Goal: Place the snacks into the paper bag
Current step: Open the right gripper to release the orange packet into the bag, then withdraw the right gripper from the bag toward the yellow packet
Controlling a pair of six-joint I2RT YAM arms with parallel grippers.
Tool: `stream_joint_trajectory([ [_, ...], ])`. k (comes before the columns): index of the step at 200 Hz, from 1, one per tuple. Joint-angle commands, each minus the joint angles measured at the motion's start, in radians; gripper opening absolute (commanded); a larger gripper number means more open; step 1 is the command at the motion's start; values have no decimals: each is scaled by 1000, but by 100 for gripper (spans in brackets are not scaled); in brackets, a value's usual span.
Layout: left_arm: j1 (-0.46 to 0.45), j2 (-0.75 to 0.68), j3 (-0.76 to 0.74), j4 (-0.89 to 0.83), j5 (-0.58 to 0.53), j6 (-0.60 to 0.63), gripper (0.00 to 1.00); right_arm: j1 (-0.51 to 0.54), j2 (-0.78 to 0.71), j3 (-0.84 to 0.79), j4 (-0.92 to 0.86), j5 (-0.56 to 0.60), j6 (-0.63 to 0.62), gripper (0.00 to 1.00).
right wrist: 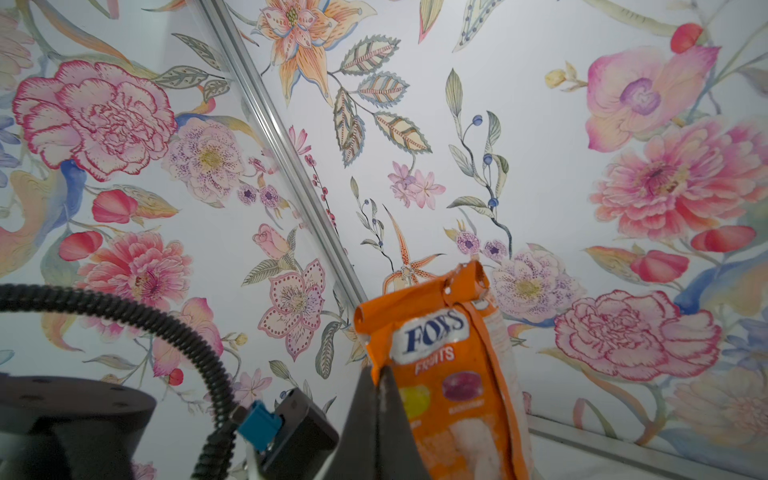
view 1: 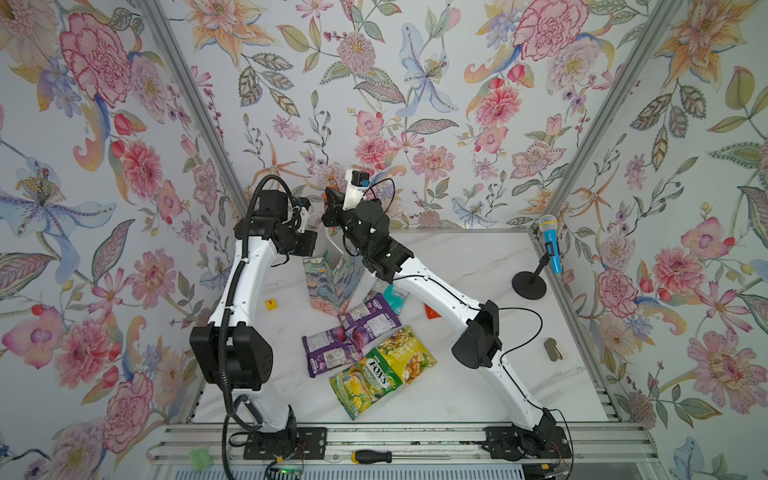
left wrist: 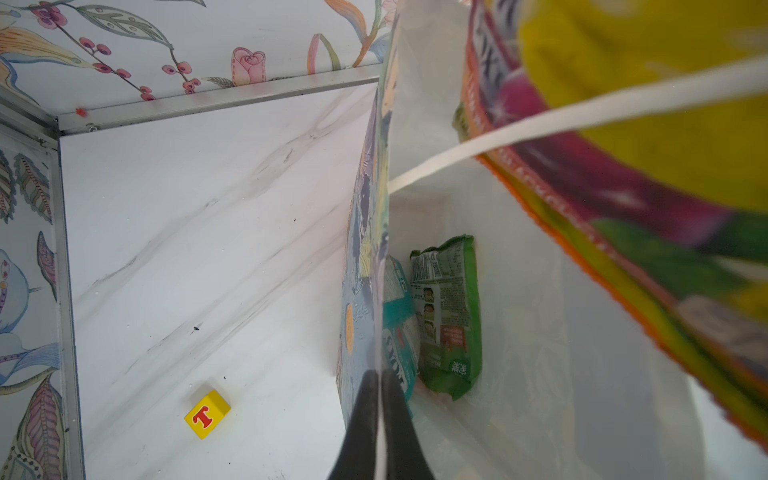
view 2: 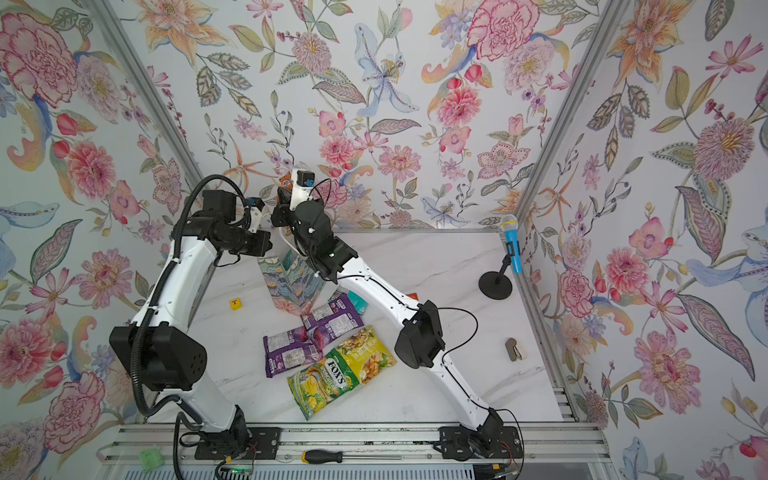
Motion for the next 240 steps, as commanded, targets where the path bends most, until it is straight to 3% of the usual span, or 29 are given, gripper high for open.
stream_joint_trajectory([
  [1, 5, -32, -3, 10, 14, -1, 1, -5, 7, 36, 24, -16, 22, 0],
  [7, 5, -32, -2, 10, 12, -1, 1, -7, 7, 35, 24, -20, 21, 1],
  [31, 6, -31, -3, 11, 13, -1, 1, -12, -2, 36, 30, -30, 17, 32],
  [56, 6, -32, -5, 10, 8, 1, 1, -21, -33, 24, 15, -49, 16, 45],
  [94, 7, -31, -6, 9, 8, 1, 1, -38, -175, -146, 47, -61, -14, 48],
  [142, 7, -33, -8, 12, 5, 1, 1, -106, -521, -647, 164, -65, -41, 49],
  [196, 7, -32, -3, 12, -11, -2, 1, -299, -861, -1138, -68, -211, 61, 52],
  [240, 7, -25, 6, 9, -17, -4, 2, -343, -1030, -1418, -343, -396, 54, 54],
])
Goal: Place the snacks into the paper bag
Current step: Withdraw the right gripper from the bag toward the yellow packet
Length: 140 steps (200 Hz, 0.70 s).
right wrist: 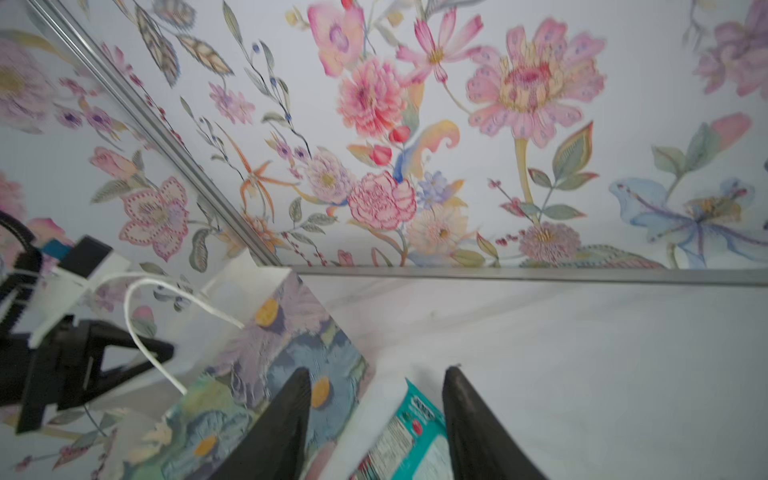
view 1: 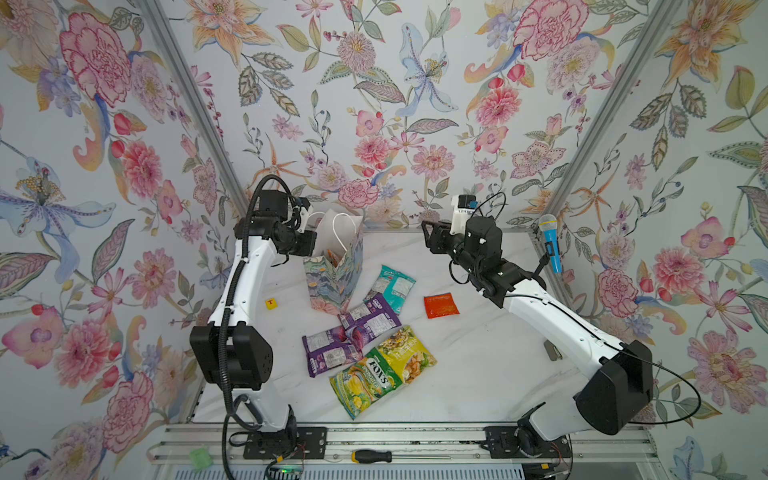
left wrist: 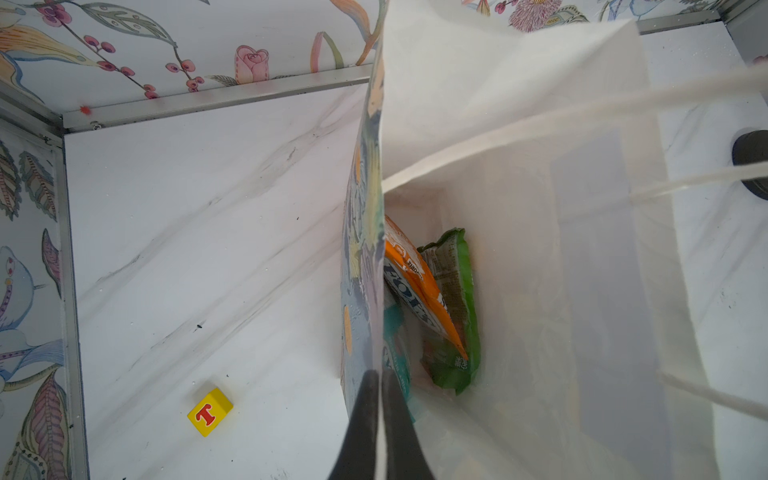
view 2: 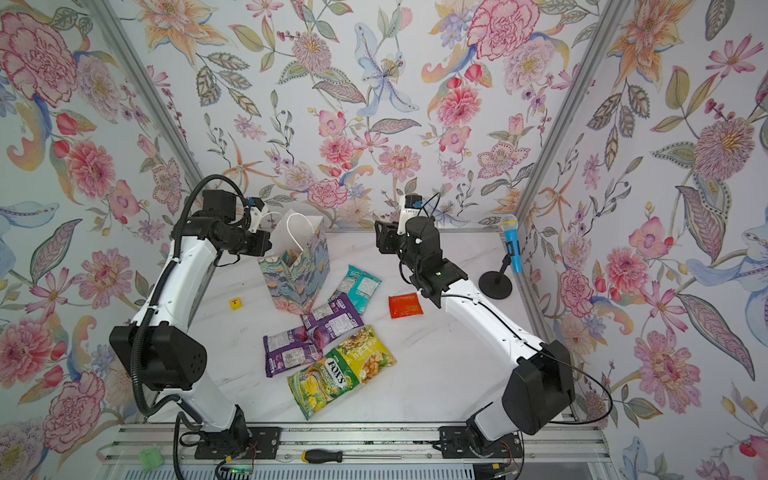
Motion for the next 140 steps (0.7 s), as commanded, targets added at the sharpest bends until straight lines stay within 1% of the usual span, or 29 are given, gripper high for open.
stream_joint_trajectory([
  [1, 7, -23, 9, 8, -10, -5, 2, 9, -69, -123, -218, -159, 19, 54],
  [19, 7, -21, 7, 8, -11, -7, 2, 34, -125, -222, -276, -207, 88, 54],
  [30, 7, -20, 7, 8, -14, -7, 2, 55, -160, -280, -294, -201, 150, 54],
  [54, 7, -24, 3, 8, -14, -5, 2, 77, -248, -486, -203, -245, 358, 54],
  [65, 7, -26, 2, 10, -15, -5, 2, 76, -271, -558, -182, -260, 428, 54],
  [71, 7, -27, 1, 10, -15, -5, 2, 113, -281, -595, -185, -260, 449, 54],
  [108, 7, -24, 6, 8, -13, -5, 2, 194, -370, -723, -221, -253, 577, 54],
  [140, 6, -26, 6, 8, -13, -5, 2, 216, -451, -820, -216, -278, 687, 54],
])
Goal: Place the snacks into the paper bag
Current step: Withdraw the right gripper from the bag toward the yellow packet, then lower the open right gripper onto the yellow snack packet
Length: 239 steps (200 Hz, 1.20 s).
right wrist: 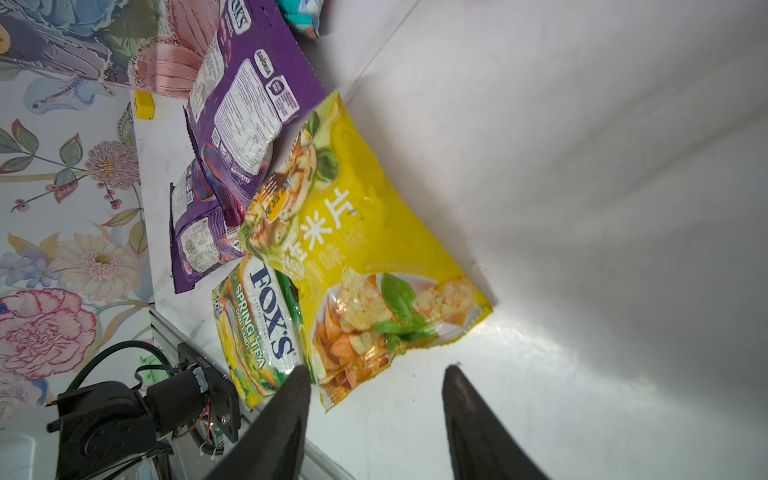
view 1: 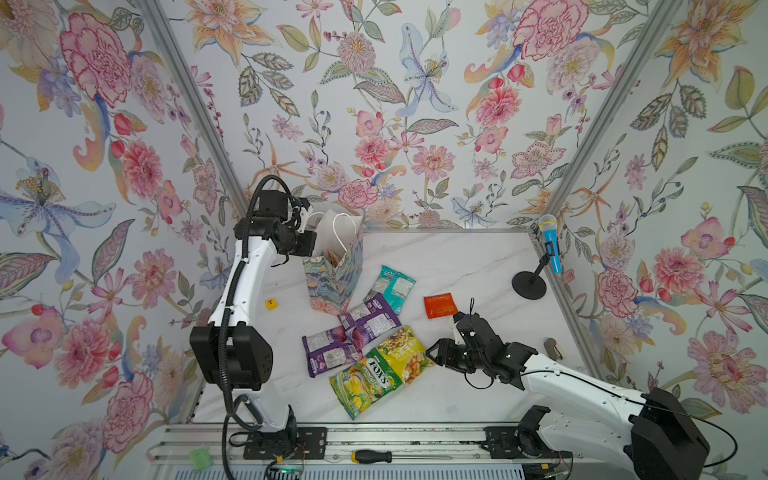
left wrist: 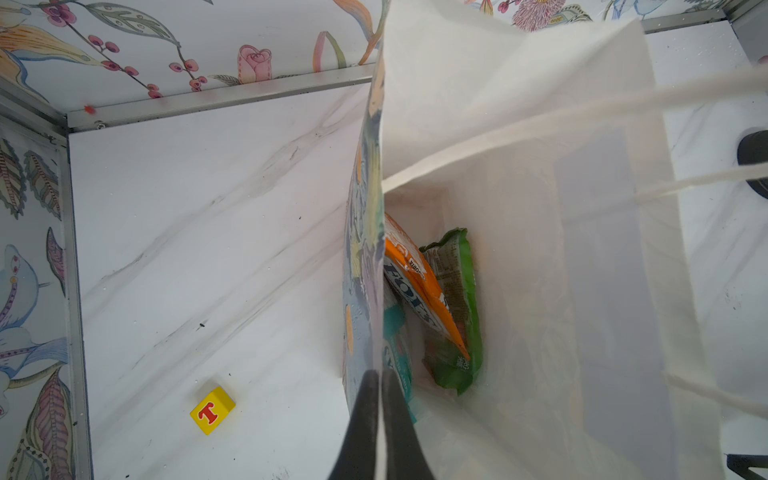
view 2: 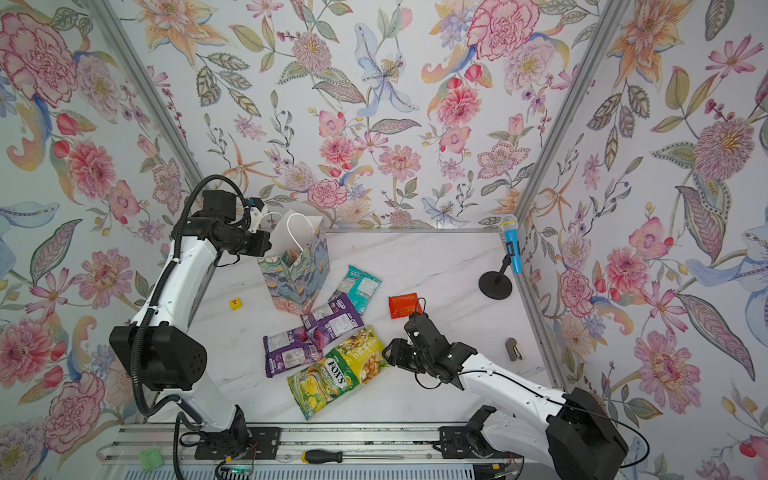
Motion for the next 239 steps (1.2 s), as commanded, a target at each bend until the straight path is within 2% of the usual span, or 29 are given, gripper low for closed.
stream_joint_trajectory([
  [1, 7, -26, 6, 8, -6, -5, 2, 10, -57, -57, 1, -20, 135, 54],
  [38, 7, -28, 1, 11, -1, -7, 2, -16, -81, -147, 79, -56, 193, 54],
  [83, 7, -29, 1, 12, 6, -7, 2, -23, 22, -161, 196, -105, 192, 54],
  [142, 7, -32, 1, 11, 2, -7, 2, -52, 124, -166, 336, -95, 200, 54],
  [220, 8, -31, 0, 11, 2, -5, 2, -116, 263, -91, 502, -79, 180, 53],
  [239, 7, -29, 1, 11, 4, -5, 2, -184, 288, -38, 497, -82, 135, 53],
])
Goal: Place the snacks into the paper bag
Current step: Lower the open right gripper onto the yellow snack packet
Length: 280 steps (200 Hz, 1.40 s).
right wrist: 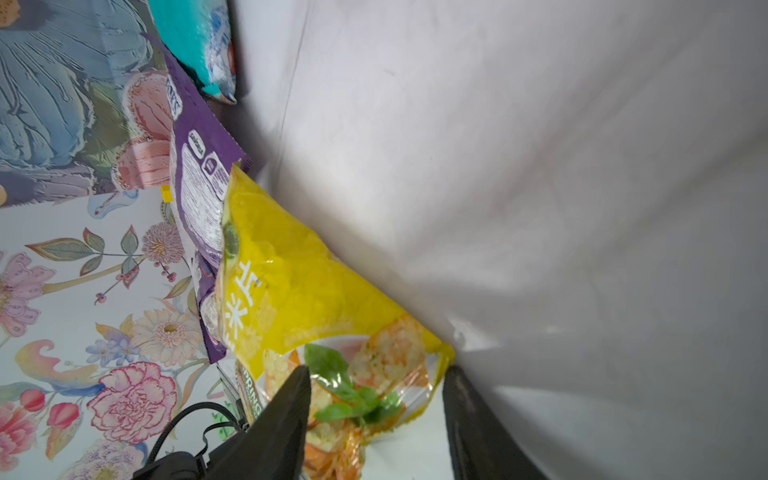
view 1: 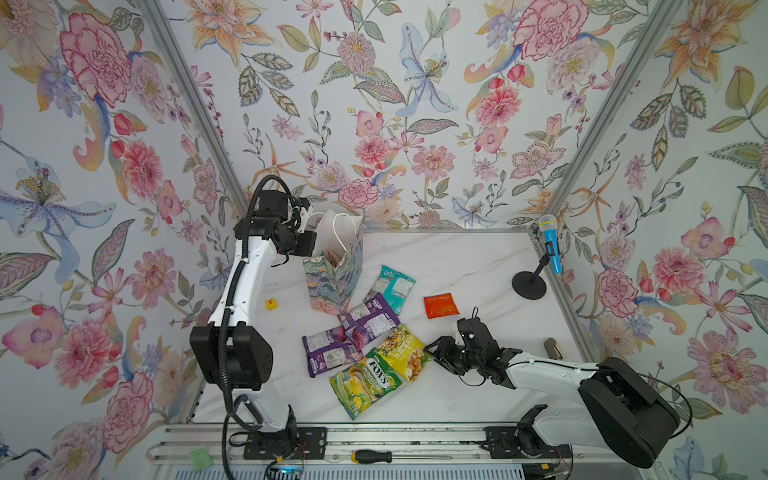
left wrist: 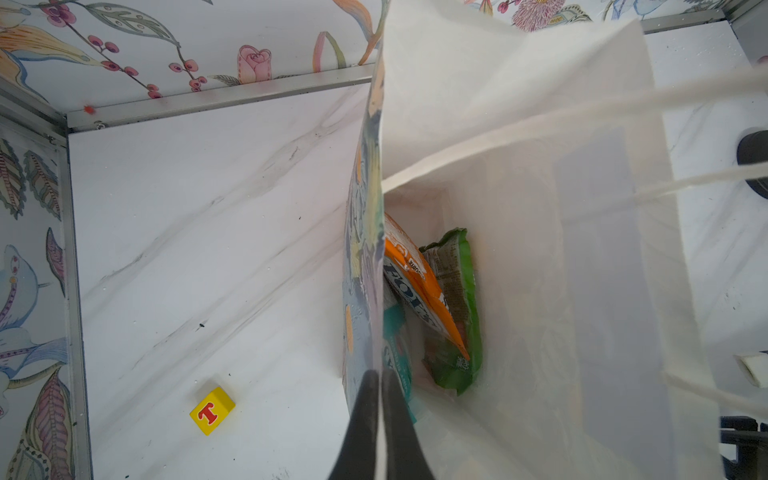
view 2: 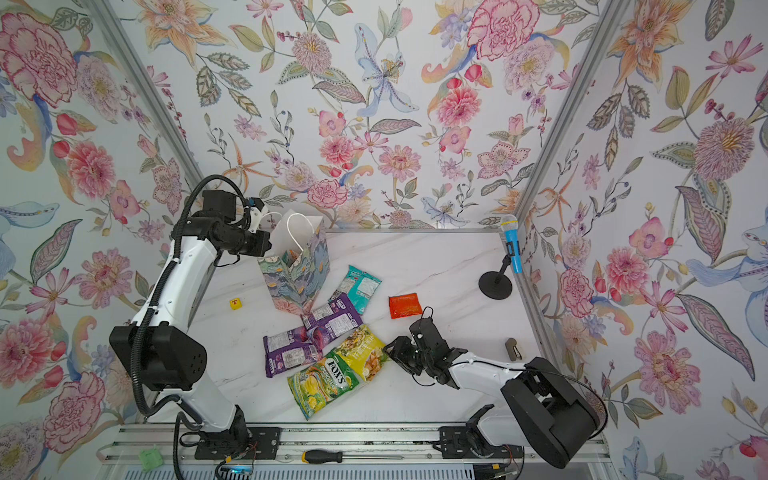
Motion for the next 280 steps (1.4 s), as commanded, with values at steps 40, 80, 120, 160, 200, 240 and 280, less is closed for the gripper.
stream_joint_trajectory([
  [40, 7, -27, -2, 12, 6, -7, 2, -110, 58, 208, -77, 21, -184, 54],
  [80, 7, -28, -6, 13, 4, -6, 2, -55, -28, 153, -189, 29, -129, 53],
  [120, 8, -29, -3, 13, 7, -7, 2, 46, -115, 71, -264, 19, -42, 54],
  [160, 7, -28, 1, 13, 8, -8, 2, 50, -152, 74, -252, 75, -69, 54],
  [200, 7, -17, 6, 11, 20, -10, 2, 16, -154, 190, -328, 130, -166, 55],
  [240, 7, -11, 1, 14, 12, -11, 2, -29, -154, 224, -326, 153, -212, 56],
  [280, 24, 9, 68, -55, -43, -25, 0, -49, -140, 270, -363, 153, -238, 55],
])
